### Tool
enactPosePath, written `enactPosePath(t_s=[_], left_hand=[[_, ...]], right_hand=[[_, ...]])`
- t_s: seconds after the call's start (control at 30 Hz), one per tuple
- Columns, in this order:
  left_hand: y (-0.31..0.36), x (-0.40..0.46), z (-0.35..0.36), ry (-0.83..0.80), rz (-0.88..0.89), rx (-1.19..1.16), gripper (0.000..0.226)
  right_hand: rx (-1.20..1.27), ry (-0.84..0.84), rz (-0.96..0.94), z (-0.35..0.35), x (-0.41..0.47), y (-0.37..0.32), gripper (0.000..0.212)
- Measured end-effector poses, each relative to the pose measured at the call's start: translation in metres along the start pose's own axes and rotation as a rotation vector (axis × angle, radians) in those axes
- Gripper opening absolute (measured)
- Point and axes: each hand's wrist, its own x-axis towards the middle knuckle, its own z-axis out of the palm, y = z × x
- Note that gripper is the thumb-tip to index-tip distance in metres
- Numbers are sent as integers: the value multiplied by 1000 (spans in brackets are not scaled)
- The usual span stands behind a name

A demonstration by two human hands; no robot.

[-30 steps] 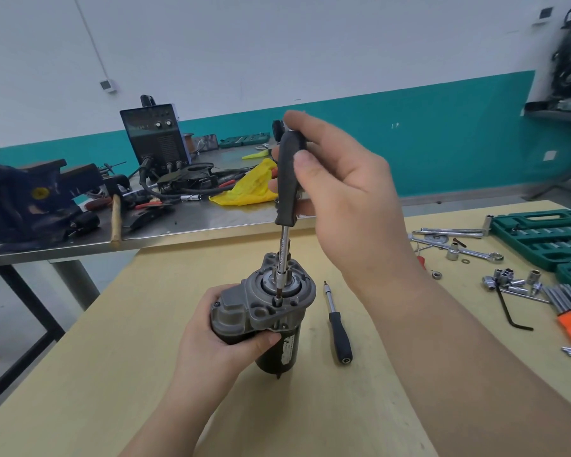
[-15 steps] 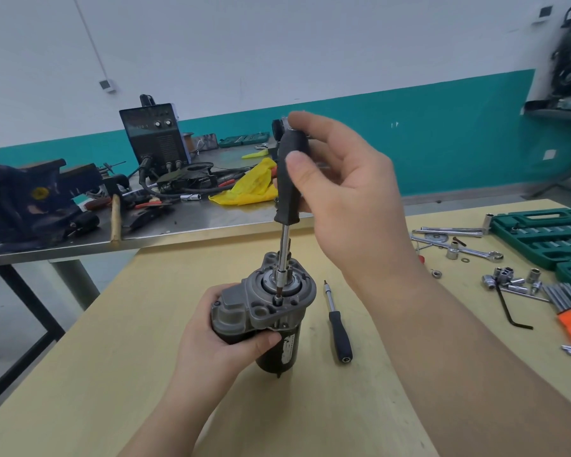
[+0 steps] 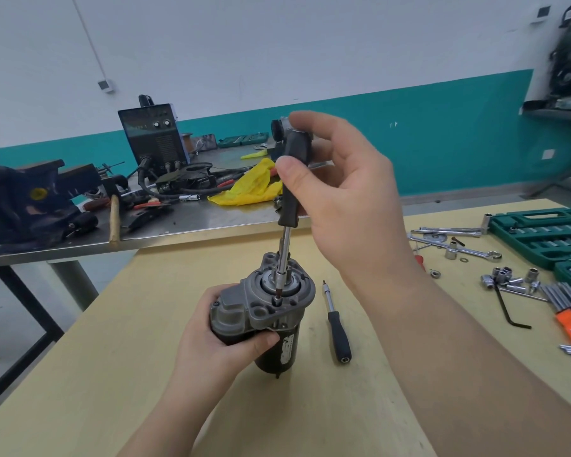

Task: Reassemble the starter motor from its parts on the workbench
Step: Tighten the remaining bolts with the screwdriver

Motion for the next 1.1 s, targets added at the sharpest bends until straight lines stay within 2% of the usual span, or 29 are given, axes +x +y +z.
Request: enactPosePath(t_s=[0.1, 0.27, 0.43, 0.63, 0.87, 1.1], left_hand=[[0, 0, 0, 0, -5, 2, 72], [0, 0, 1, 1, -6, -4, 72], [1, -1, 1, 0, -2, -5, 70], [0, -1, 1, 0, -7, -12, 72], [0, -1, 0, -9, -3, -11, 72], [-1, 0, 0, -9, 6, -7, 72]], right_hand=[[-9, 2, 6, 1, -1, 1, 34], [119, -31, 83, 3, -1, 2, 39], [-2, 1, -13, 3, -2, 0, 35], [102, -15, 72, 4, -2, 2, 35], [-6, 2, -11, 3, -2, 0, 33], [87, -24, 62, 4, -2, 1, 35]])
